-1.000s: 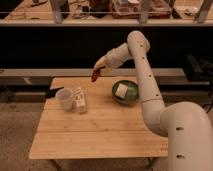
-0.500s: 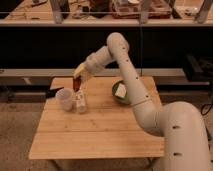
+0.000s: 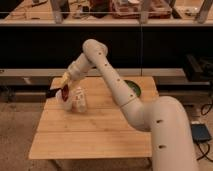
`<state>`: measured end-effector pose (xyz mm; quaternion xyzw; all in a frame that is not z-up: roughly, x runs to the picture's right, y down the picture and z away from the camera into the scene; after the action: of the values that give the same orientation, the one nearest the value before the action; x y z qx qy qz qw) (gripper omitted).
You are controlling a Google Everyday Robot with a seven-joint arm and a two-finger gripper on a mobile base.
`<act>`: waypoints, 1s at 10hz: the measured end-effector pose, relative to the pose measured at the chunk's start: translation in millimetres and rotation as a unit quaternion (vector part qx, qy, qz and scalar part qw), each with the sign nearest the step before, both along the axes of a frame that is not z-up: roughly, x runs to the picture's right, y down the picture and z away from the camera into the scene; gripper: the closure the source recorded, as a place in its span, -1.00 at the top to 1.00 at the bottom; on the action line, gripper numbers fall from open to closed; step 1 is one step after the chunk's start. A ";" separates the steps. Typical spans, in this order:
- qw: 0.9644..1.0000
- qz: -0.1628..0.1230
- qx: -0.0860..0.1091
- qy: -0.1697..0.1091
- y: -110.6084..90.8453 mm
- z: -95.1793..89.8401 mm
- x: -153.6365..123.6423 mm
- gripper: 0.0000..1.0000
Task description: Place the pepper in the ceramic cup
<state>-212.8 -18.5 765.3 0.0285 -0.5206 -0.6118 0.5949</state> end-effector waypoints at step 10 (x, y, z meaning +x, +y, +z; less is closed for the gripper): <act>0.997 0.006 -0.027 0.066 3.0 57.7 -14.0 0.60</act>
<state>-226.8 -15.5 822.9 -0.0248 -0.4963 -0.5944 0.6322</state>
